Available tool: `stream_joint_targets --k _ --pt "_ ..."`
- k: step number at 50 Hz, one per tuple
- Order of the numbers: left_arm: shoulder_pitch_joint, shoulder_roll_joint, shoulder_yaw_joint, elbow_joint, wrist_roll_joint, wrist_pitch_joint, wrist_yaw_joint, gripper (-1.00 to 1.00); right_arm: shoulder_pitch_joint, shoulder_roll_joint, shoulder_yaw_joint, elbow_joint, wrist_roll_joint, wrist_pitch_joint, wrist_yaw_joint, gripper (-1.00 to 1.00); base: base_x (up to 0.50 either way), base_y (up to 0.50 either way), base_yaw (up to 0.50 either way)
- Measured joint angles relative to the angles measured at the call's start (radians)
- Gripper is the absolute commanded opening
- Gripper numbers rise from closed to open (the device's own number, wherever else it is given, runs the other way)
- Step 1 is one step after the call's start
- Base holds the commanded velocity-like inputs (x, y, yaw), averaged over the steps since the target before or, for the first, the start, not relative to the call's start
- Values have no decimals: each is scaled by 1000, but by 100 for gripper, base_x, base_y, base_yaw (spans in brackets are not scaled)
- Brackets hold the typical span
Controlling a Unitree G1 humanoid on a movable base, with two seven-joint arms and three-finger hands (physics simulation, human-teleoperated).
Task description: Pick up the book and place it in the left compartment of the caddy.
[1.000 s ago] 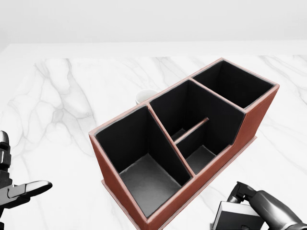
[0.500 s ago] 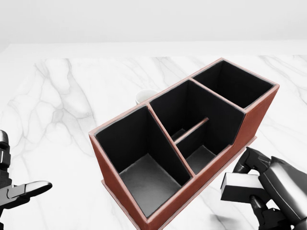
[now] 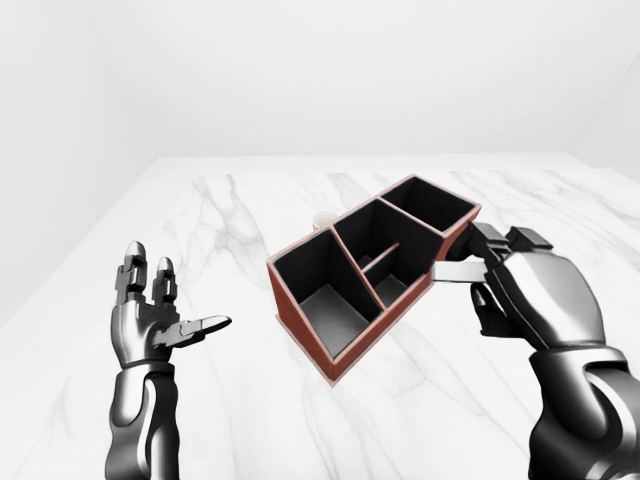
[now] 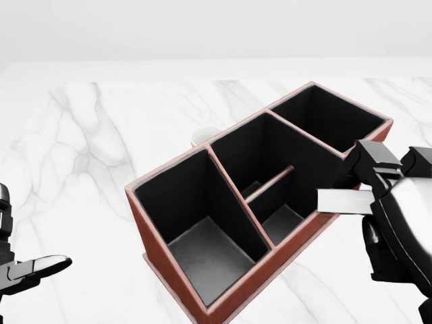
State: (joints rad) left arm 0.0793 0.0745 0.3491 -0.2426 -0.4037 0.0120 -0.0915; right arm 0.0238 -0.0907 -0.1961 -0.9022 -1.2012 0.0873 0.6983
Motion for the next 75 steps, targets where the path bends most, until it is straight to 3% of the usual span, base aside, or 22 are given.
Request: stream_joint_targets --k 35,62,68,75 --pt "1 -1 4 -7 0 2 2 100 -224 124 182 -126 -283 0 0 -100 0 0 0" --pt "-5 3 0 8 2 -6 4 100 -209 239 376 -131 -359 0 0 -100 0 0 0" --pt "-4 3 1 5 3 -4 4 100 -192 234 400 -131 -335 0 0 -100 0 0 0" --pt "-2 2 0 -1 5 -1 5 100 -199 174 424 -131 -278 0 0 -100 0 0 0"
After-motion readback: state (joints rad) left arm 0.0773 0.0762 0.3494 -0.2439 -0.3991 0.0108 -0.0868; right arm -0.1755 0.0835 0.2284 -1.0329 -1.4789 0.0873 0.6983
